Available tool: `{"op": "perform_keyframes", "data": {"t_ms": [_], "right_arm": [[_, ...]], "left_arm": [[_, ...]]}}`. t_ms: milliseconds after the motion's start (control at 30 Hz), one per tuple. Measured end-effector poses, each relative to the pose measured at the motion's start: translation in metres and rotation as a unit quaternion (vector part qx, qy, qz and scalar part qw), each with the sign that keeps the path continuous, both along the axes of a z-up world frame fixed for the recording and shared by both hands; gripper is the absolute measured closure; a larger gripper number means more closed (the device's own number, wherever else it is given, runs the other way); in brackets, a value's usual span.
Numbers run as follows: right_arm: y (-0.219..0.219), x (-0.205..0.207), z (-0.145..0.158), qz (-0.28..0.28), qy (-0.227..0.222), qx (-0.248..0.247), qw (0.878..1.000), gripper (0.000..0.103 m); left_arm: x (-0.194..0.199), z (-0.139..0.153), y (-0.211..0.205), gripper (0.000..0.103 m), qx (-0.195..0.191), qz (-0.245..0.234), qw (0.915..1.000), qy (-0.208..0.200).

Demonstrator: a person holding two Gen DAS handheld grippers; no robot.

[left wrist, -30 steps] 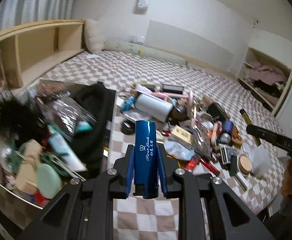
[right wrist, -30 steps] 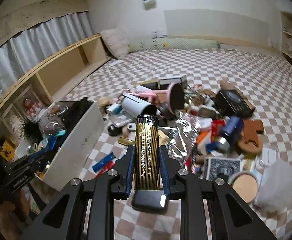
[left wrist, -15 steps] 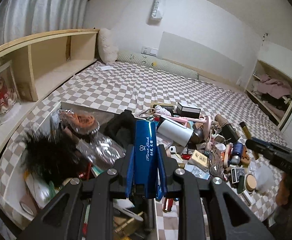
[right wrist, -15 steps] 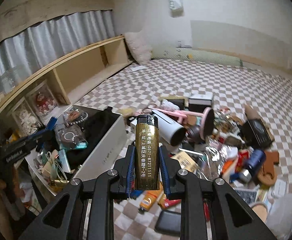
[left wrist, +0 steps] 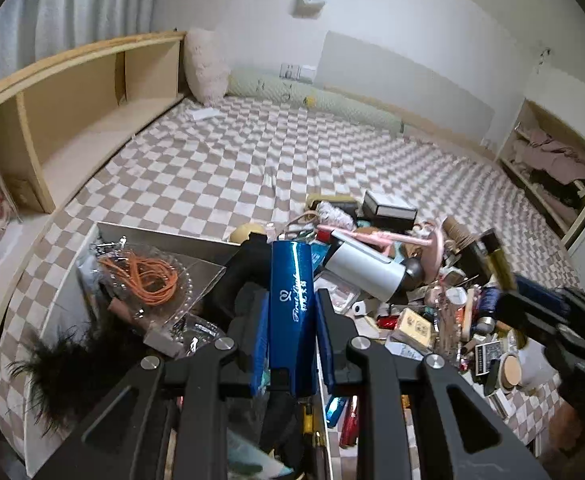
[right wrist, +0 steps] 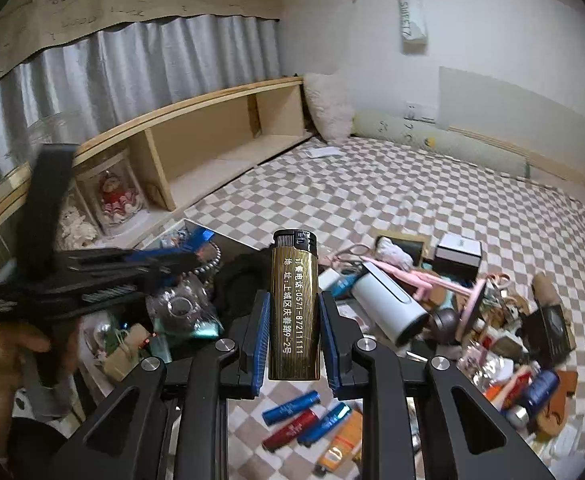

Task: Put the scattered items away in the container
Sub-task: 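Lift both lighters and carry them over the white shoebox, then lower the left gripper into the shoebox and open it to drop the blue lighter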

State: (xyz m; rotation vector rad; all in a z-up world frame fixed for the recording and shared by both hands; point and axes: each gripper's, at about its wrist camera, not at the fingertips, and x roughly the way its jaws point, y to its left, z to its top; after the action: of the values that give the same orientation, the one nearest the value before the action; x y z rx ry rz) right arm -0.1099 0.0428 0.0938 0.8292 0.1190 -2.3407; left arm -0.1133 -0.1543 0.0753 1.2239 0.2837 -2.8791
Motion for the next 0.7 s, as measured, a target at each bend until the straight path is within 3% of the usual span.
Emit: {"op": "perform_keyframes", "data": {"t_ms": [300, 700], "right_arm": [[-0.010, -0.005, -0.003, 0.005, -0.006, -0.002, 1.000, 0.078], [-0.007, 0.000, -0.004, 0.009, -0.004, 0.008, 1.000, 0.078]], "left_arm": [[-0.028, -0.016, -0.001, 0.081, -0.027, 0.008, 0.9988, -0.041], [-0.044, -0.038, -0.009, 0.081, -0.025, 0.028, 0.9946, -0.097]]}}
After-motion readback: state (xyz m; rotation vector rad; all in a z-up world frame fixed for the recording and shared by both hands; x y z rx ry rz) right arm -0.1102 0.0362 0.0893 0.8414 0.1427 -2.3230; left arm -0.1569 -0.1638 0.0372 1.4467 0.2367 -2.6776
